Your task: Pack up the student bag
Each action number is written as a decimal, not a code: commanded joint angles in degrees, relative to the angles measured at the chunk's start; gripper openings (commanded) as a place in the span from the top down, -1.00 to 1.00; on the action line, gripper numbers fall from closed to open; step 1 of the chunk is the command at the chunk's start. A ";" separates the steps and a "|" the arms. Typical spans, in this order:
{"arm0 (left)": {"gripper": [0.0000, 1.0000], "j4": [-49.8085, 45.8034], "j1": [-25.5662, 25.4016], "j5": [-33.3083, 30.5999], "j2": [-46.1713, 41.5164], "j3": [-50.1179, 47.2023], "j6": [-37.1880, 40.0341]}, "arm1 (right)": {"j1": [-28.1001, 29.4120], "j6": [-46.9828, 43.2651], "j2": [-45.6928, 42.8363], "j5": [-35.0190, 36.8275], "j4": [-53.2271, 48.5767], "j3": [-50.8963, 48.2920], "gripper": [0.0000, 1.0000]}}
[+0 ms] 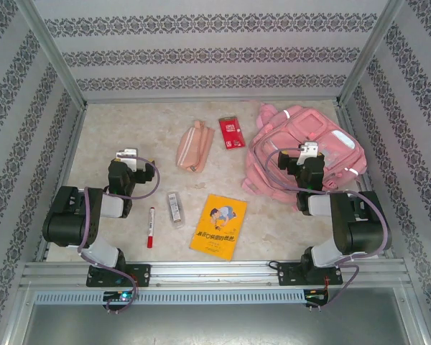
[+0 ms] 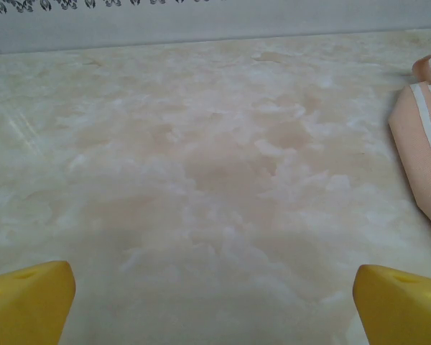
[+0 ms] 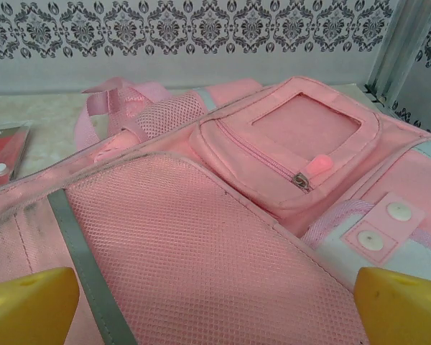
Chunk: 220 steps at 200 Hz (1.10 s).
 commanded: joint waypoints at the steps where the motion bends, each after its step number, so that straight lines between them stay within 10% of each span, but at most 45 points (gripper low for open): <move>1: -0.99 -0.43 0.52 -0.28 0.15 1.00 -0.49 | 0.22 -0.60 0.58 0.44 0.71 -0.60 -0.96; 220: -0.99 5.26 0.17 -7.65 -2.17 -2.59 -2.54 | -0.05 0.61 -2.19 2.85 -1.59 -0.38 -0.96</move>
